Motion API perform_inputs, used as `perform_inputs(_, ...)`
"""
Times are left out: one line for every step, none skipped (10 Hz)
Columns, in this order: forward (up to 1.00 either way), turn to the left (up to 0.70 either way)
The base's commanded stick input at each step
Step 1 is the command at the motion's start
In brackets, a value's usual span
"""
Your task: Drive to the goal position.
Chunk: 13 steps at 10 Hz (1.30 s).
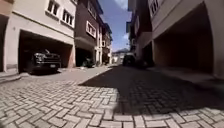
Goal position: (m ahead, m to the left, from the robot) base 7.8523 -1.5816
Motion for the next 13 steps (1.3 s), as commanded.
perform_inputs(0.5, 0.0)
perform_inputs(0.5, 0.0)
perform_inputs(0.5, 0.0)
perform_inputs(0.5, 0.0)
perform_inputs(0.5, 0.0)
perform_inputs(0.5, 0.0)
perform_inputs(0.5, 0.0)
perform_inputs(0.5, 0.0)
perform_inputs(0.5, 0.0)
perform_inputs(0.5, 0.0)
perform_inputs(0.5, 0.0)
perform_inputs(0.5, 0.0)
perform_inputs(0.5, 0.0)
